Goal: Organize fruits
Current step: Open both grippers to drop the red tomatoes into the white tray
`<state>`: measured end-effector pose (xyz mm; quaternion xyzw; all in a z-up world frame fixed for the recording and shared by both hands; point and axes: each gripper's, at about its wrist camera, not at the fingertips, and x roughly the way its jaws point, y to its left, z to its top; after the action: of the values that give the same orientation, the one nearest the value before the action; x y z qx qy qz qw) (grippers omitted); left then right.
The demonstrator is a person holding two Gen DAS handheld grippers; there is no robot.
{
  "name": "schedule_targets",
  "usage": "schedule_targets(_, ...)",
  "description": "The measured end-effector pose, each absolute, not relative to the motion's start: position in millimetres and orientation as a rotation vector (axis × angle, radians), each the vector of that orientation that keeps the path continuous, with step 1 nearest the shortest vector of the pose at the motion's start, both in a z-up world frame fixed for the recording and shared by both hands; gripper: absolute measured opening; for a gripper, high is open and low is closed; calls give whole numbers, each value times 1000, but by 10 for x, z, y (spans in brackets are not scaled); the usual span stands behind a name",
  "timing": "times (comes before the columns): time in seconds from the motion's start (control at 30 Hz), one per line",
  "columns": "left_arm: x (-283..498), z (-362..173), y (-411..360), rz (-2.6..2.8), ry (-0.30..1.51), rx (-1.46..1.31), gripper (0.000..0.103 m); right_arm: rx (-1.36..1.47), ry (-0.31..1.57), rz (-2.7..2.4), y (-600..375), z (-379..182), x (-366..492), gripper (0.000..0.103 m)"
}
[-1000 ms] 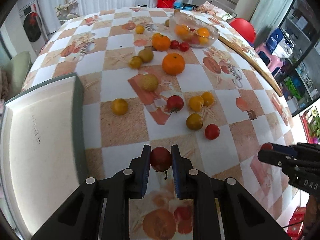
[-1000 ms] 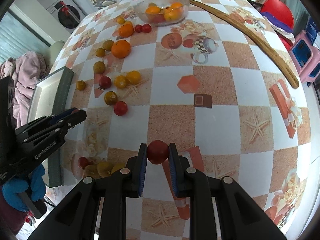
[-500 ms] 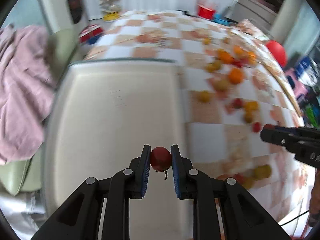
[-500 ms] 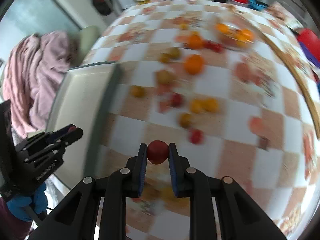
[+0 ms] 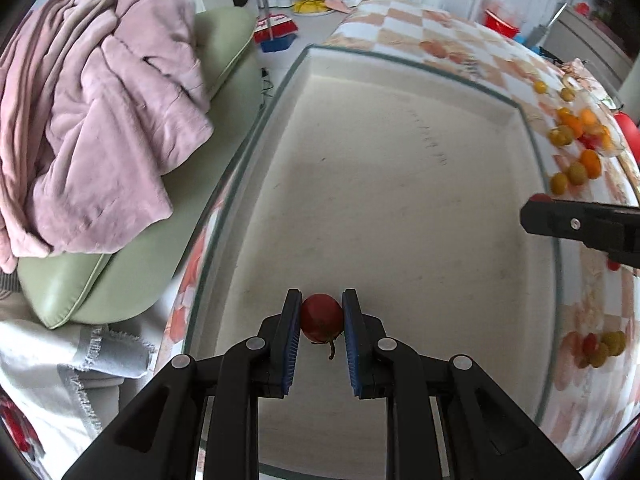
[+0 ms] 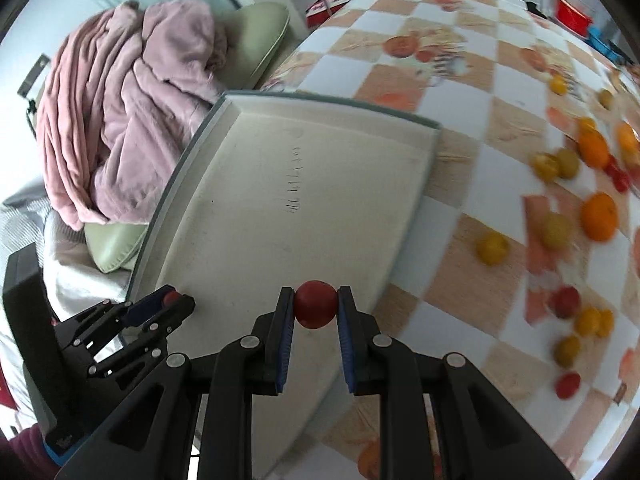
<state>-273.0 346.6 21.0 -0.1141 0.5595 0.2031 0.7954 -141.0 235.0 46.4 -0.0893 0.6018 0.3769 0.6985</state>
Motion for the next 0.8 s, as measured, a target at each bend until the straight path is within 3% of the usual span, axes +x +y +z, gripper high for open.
schedule_targets(0.3, -2714, 190, 3423, 454, 1203, -188, 25, -326, 1334, 826, 2615, 257, -1458, 24)
schedule_targets(0.33, -2710, 198, 3410, 456, 1203, -182, 38, -337, 1327, 825, 2624, 258, -1471, 24)
schedule_targets(0.37, -2708, 203, 3405, 454, 1201, -181, 64, -352, 1322, 829, 2636, 261, -1485, 26)
schedule_targets(0.4, -2716, 216, 3392, 459, 1194, -179, 74, -359, 1320, 836, 2648, 265, -1490, 30)
schedule_targets(0.43, -2726, 234, 3377, 465, 1178, -169, 77, -357, 1322, 843, 2649, 274, -1488, 34)
schedule_targets(0.47, -2728, 245, 3359, 459, 1174, -160, 77, -353, 1326, 844, 2643, 282, -1483, 44)
schedule_targets(0.67, -2670, 287, 3228, 421, 1192, -132, 77, -236, 1273, 851, 2390, 587, -1441, 73)
schedule_targets(0.8, -2560, 412, 3047, 375, 1179, -102, 77, -201, 1231, 801, 2079, 760, -1405, 75)
